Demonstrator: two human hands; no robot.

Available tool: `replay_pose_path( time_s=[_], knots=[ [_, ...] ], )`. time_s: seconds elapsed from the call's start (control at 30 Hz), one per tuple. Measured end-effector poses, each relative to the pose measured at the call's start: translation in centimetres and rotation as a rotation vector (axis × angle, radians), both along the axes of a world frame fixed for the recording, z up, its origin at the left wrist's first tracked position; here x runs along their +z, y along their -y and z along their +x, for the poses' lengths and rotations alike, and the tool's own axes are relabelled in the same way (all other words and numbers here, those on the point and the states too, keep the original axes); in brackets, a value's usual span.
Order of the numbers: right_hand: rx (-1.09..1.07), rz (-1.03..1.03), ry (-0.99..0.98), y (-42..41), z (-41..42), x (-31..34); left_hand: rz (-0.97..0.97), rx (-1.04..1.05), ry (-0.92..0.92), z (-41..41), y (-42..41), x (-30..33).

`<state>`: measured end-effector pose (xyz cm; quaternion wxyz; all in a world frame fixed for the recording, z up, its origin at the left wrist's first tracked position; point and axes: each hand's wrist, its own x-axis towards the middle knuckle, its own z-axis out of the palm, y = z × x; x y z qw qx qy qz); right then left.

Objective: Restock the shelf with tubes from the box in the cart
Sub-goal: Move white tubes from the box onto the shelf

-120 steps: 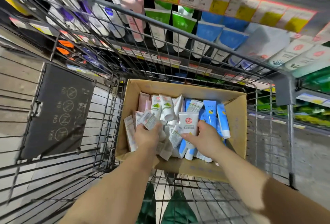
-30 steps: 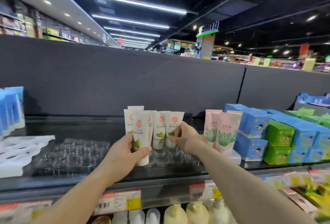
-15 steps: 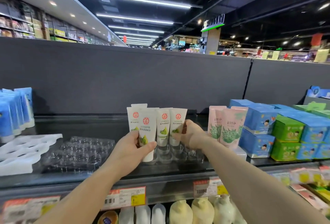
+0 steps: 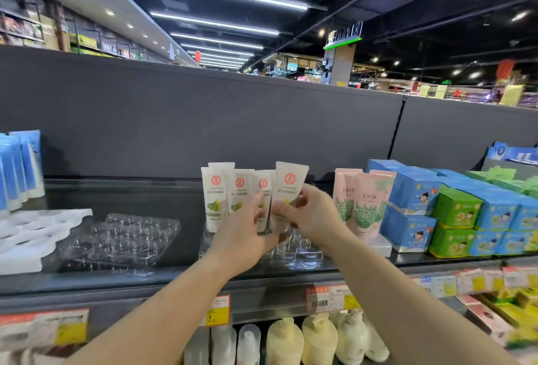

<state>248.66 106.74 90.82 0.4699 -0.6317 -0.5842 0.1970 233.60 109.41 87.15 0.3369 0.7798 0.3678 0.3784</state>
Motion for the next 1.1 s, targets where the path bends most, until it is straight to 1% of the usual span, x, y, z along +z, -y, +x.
replay_pose_path(
  time_s=[0.1,0.13,0.17,0.27,0.33,0.43,0.63,0.87,1.1],
  knots=[
    [-0.093,0.073,0.035,-0.8,0.9,0.3,0.119,0.046,-0.450,-0.9,-0.1,-0.5],
    [-0.110,0.085,0.051,-1.0,1.0,0.3,0.150,0.045,-0.559,-1.0,0.1,-0.6],
    [-0.127,0.096,0.063,-1.2,1.1,0.1,0.163,0.051,-0.610,-1.1,0.3,-0.7],
    [-0.207,0.106,0.099,-1.8,1.4,-1.0,0.130,0.058,-0.596,-1.2,0.4,-0.7],
    [-0.244,0.108,0.132,-2.0,1.4,-1.9,0.152,0.047,-0.594,-1.2,0.3,-0.7],
    [-0.254,0.090,0.128,-2.2,1.1,-2.7,0.188,0.038,-0.590,-1.2,0.3,-0.7],
    [-0.251,-0.095,0.104,-2.4,1.2,-2.4,0.194,0.033,-0.556,-1.1,0.2,-1.0],
    [-0.264,-0.283,0.214,-2.4,0.8,-1.2,0.186,0.020,-0.548,-1.1,0.1,-1.1],
    [-0.246,-0.498,0.162,-3.9,1.2,0.7,0.154,0.016,-0.548,-1.1,-0.4,-1.6]
  ],
)
